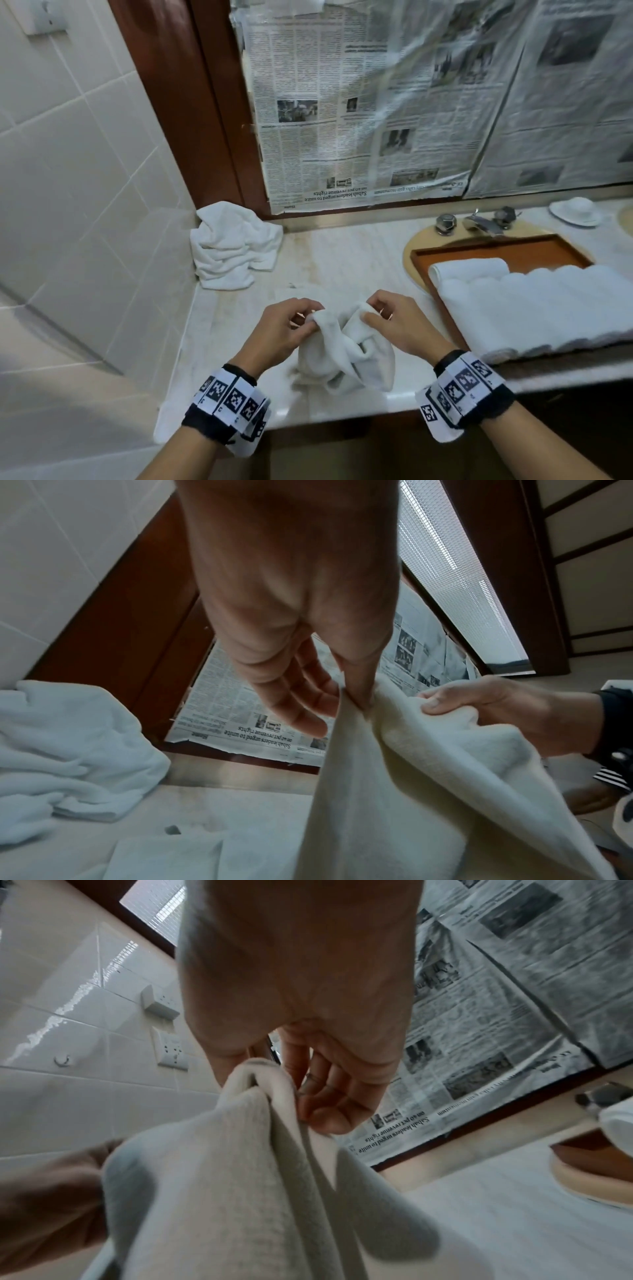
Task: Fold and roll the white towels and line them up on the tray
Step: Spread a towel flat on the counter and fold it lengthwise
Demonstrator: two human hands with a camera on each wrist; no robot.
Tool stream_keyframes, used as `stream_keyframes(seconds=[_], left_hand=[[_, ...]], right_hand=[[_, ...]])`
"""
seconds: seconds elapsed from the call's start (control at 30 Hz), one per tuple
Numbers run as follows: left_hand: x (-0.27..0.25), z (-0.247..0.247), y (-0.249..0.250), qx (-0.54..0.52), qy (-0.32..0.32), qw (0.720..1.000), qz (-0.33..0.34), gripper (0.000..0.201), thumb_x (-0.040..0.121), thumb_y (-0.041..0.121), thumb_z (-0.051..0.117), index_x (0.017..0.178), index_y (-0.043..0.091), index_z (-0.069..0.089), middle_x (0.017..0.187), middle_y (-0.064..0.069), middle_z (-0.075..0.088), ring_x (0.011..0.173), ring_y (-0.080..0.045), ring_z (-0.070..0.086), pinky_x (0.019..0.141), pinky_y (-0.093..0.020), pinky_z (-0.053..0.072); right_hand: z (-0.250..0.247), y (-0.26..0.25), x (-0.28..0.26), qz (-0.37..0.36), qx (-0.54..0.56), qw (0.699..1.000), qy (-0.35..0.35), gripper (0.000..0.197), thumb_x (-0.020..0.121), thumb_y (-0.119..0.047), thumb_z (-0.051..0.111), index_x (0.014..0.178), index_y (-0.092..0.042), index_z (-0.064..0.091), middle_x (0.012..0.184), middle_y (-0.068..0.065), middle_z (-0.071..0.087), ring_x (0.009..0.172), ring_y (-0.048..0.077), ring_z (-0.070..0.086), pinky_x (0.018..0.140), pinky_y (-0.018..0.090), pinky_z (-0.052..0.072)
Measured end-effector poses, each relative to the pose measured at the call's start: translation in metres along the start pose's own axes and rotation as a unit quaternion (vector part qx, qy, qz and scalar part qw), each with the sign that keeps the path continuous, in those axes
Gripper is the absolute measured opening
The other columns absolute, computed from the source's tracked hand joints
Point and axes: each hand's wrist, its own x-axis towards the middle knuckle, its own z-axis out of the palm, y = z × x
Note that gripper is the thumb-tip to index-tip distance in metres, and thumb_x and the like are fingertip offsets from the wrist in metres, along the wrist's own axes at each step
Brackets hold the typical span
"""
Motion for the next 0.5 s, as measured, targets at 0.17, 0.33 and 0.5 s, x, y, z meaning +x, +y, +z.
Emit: stream_keyframes(seconds=[0.17,0.33,0.5], left_hand=[[0.011,0.033,-0.002,0.051,0.01,0.997,-0.056,0.013,0.09,0.028,0.071,0.102,0.029,0.074,0.092,0.01,0.07,0.078,-0.005,0.064,0.074,-0.019,0.05],[0.023,0.059,0.012,0.082,-0.015,0.995,-0.055,0.015,0.087,0.022,0.073,0.099,0.031,0.073,0.09,0.011,0.068,0.08,-0.001,0.062,0.072,-0.009,0.044],[0.023,0.069,0.015,0.068,0.003,0.994,-0.08,0.015,0.086,0.023,0.074,0.101,0.024,0.072,0.086,0.01,0.07,0.079,-0.003,0.064,0.071,-0.012,0.048]], right_hand=[[0.02,0.042,-0.001,0.042,-0.072,0.996,-0.026,0.038,0.09,-0.04,0.066,0.123,-0.022,0.057,0.119,-0.008,0.054,0.106,0.012,0.053,0.089,0.025,0.043],[0.033,0.057,0.0,-0.012,-0.111,0.987,-0.116,0.061,0.078,-0.068,0.052,0.123,-0.029,0.06,0.129,-0.011,0.048,0.119,0.017,0.039,0.103,0.034,0.035],[0.021,0.064,0.012,-0.047,-0.039,0.997,-0.051,0.024,0.089,-0.039,0.066,0.1,-0.018,0.07,0.108,-0.006,0.059,0.105,0.015,0.047,0.086,0.015,0.033]])
